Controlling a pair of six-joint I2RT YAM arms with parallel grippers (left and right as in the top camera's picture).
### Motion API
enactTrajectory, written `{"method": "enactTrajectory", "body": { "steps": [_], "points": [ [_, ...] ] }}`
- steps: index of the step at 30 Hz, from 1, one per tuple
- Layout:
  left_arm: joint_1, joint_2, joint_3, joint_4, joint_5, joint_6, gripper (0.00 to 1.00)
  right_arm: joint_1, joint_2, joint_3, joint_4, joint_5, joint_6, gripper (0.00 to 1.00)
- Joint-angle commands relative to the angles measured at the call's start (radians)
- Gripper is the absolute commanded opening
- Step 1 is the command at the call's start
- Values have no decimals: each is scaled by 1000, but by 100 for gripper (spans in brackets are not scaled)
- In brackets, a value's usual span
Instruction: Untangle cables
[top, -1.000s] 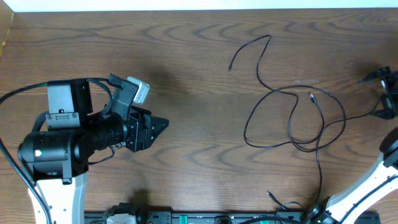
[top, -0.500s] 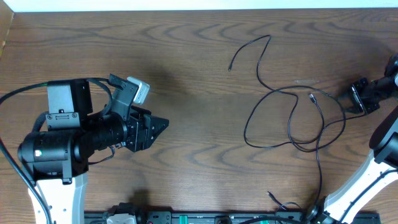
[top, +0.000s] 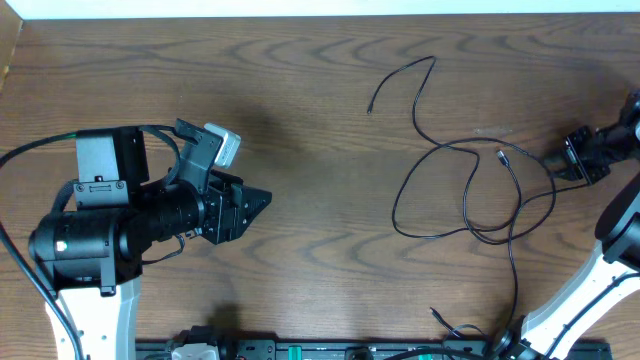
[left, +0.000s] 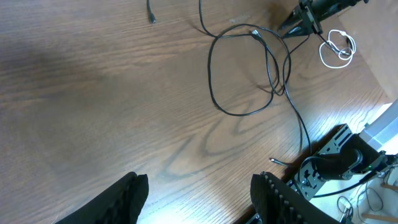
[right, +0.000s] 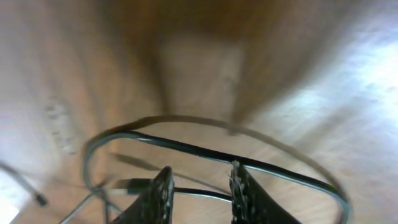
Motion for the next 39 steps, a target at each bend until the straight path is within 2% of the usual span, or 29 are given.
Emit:
{"method": "enactTrajectory", "body": {
  "steps": [1, 4, 7, 13, 19, 22, 31, 35, 39],
  "points": [
    [-1, 1, 0, 0, -5, 17, 59, -7, -4, 50, -13, -200, -69, 27],
    [-1, 1, 0, 0, -5, 17, 59, -6, -34, 83, -24, -203, -68, 27],
    [-1, 1, 0, 0, -5, 17, 59, 3, -126, 98, -25, -43, -60, 28],
    [-1, 1, 0, 0, -5, 17, 59, -1, -257, 97, -136, 264, 71, 31],
    [-1, 1, 0, 0, -5, 17, 59, -10, -276, 81, -233, 302, 152, 33],
    [-1, 1, 0, -3, -6, 17, 59, -9, -276, 31, -231, 333, 190, 38],
    [-1, 1, 0, -3, -6, 18, 59, -10, -276, -157, -55, 348, 159, 42],
    [-1, 1, 0, -3, -5, 18, 59, -9, -276, -208, 26, 349, 125, 60],
    [-1, 1, 0, -3, -5, 18, 59, -9, -276, -285, 110, 349, 96, 61]
  ]
}}
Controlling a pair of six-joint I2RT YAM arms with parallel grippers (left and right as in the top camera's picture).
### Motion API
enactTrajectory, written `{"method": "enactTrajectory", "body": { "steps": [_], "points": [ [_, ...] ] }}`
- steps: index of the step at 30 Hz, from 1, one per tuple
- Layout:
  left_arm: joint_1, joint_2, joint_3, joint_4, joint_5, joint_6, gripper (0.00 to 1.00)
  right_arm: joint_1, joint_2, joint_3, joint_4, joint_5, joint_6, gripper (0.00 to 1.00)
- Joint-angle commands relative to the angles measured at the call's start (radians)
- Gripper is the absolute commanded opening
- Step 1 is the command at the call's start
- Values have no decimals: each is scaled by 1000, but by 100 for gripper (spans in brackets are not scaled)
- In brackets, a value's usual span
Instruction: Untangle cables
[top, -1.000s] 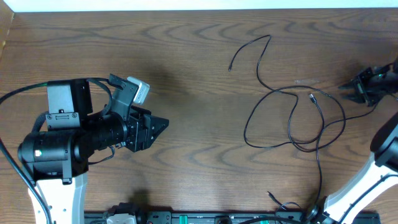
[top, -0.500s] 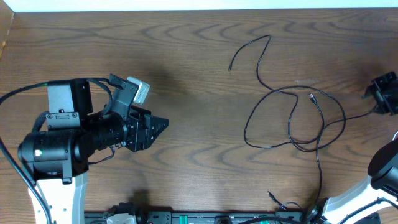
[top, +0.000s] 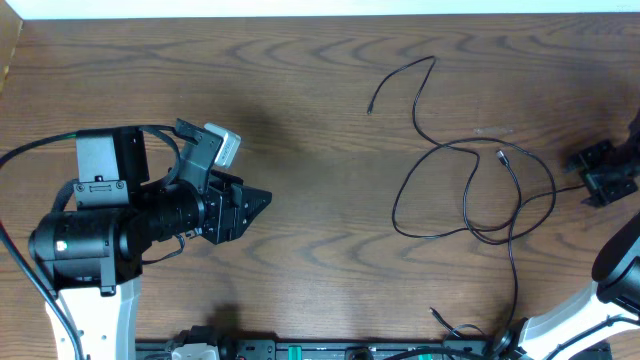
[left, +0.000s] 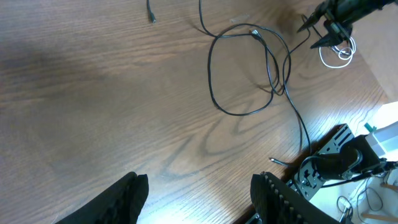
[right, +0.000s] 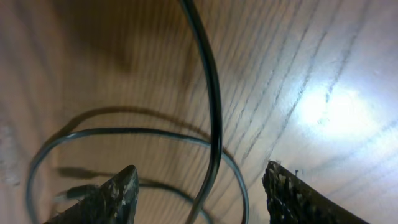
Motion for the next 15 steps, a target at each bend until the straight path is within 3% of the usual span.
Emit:
{"method": "enactTrajectory", "body": {
  "steps": [1, 4, 5, 6, 7, 15],
  "points": [
    [-1, 0, 0, -2, -6, 18, 59, -3, 5, -73, 40, 14, -32, 61],
    [-1, 0, 0, -2, -5, 17, 59, -3, 5, -115, 80, 14, -32, 51],
    [-1, 0, 0, -2, -5, 17, 59, -3, 5, -122, 87, 14, -32, 41],
    [-1, 0, 0, -2, -5, 17, 59, -3, 5, -127, 90, 14, -32, 17],
    [-1, 0, 0, -2, -5, 17, 59, -3, 5, -127, 90, 13, -33, 1],
    [-1, 0, 0, -3, -5, 17, 59, -16, -10, -51, 82, -230, -177, 1]
  ]
}}
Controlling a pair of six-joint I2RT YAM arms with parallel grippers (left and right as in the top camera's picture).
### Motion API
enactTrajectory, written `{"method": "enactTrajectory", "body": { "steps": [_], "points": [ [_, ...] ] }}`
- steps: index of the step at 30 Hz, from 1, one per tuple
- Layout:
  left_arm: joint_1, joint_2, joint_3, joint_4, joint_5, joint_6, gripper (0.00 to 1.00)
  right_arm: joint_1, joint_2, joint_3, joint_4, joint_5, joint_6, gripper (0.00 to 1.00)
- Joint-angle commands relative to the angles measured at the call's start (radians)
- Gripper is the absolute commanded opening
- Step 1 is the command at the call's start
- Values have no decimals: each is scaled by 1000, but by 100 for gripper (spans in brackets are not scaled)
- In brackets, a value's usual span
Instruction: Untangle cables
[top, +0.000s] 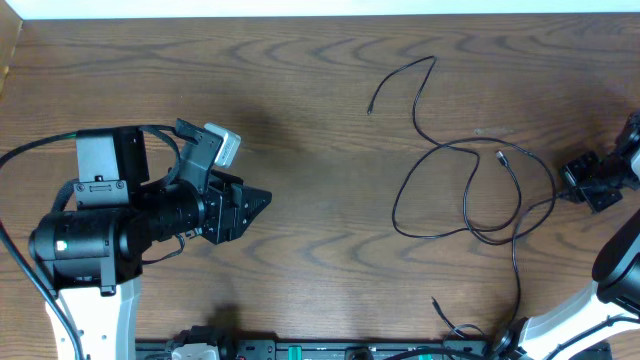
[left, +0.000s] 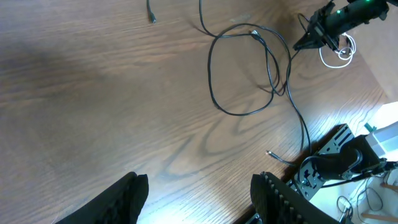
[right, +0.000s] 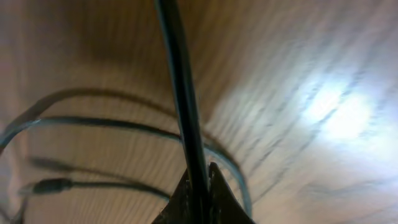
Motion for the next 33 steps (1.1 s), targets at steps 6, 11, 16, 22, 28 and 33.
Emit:
{"method": "enactTrajectory", "body": {
  "steps": [6, 11, 16, 22, 28, 33],
  "points": [
    [-1, 0, 0, -2, -6, 17, 59, -23, -123, 224, -87, -223, -126, 1],
    [-1, 0, 0, -2, -6, 17, 59, -51, -249, 385, -94, -160, -142, 1],
    [-1, 0, 0, -2, -6, 18, 59, -120, -332, 512, -64, 62, -53, 1],
    [-1, 0, 0, -2, -6, 17, 59, -246, -365, 530, 28, 171, 0, 1],
    [-1, 0, 0, -2, -6, 17, 59, -368, -328, 529, 21, 174, 29, 1],
    [-1, 0, 0, -2, -5, 17, 59, -435, -284, 529, 23, 118, 44, 1]
  ]
}}
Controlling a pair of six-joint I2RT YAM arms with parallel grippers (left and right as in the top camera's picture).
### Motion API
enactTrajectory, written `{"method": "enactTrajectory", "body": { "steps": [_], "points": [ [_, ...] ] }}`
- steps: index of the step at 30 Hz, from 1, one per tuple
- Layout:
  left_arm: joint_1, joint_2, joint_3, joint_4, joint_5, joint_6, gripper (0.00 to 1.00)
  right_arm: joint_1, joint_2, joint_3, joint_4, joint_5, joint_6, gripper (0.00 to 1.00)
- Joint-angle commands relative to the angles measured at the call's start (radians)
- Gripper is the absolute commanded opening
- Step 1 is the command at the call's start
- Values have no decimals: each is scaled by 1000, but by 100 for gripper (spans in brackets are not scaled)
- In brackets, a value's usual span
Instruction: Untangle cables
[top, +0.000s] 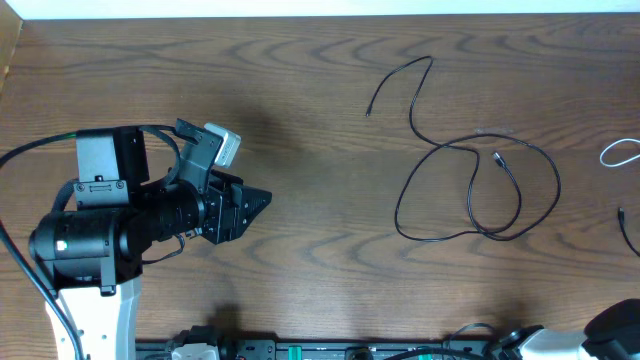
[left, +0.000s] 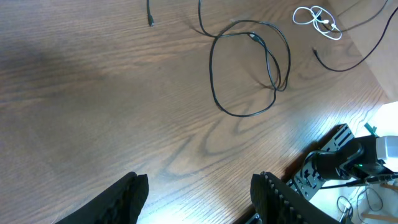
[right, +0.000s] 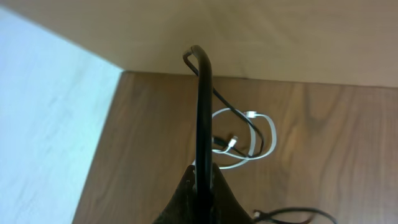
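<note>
One black cable (top: 470, 190) lies looped on the wooden table, also seen in the left wrist view (left: 249, 74). My right gripper (right: 202, 171) is shut on a second black cable (right: 203, 106) and holds it high over the table's right corner. That cable's loose end (top: 625, 215) lies at the right edge, apart from the loop. The right gripper itself is outside the overhead view. My left gripper (top: 262, 199) hovers open at the left, with nothing between its fingers (left: 127, 196).
A coiled white cable (right: 239, 143) lies near the right table corner, seen at the edge of the overhead view too (top: 620, 152). The left arm (top: 110, 230) covers the table's left side. The right arm's base (top: 610, 335) sits at the bottom right.
My right gripper, shut on the second black cable, was low at the table's right side. Now it is high and out of the overhead view, and that cable lies clear of the loop.
My right gripper was nearly shut by the tangle's right side, where two black cables crossed. Then it stood open around one cable, then shut on it. Now that cable is off to the right, one looped cable stays, and the left arm has not moved.
</note>
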Motion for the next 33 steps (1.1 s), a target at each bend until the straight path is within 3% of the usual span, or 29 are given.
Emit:
{"method": "enactTrajectory", "body": {
  "steps": [1, 8, 12, 14, 17, 18, 23, 26, 30, 33],
  "points": [
    [-1, 0, 0, -2, -5, 17, 59, -35, 32, 0, 5, -56, 24, 1],
    [-1, 0, 0, -3, -5, 17, 59, -46, 108, 0, 66, -135, 12, 1],
    [-1, 0, 0, -3, -5, 17, 59, -46, 158, 0, 87, -64, 13, 24],
    [-1, 0, 0, -3, -5, 17, 59, -51, 179, 0, 87, -57, 13, 38],
    [-1, 0, 0, -3, -6, 17, 59, -53, 206, 0, 83, -67, 13, 94],
    [-1, 0, 0, -3, -5, 17, 59, -52, 216, 0, 81, -78, 12, 99],
    [-1, 0, 0, -2, -5, 17, 59, -51, 230, 0, 85, -187, 12, 99],
    [-1, 3, 0, -2, -6, 17, 59, -50, 229, 0, 97, -396, 11, 99],
    [-1, 15, 0, -2, -5, 17, 59, -41, 229, 0, 84, -605, -67, 99],
    [-1, 29, 0, -3, -5, 17, 59, -19, 229, 0, -8, -635, -136, 99]
  ]
}}
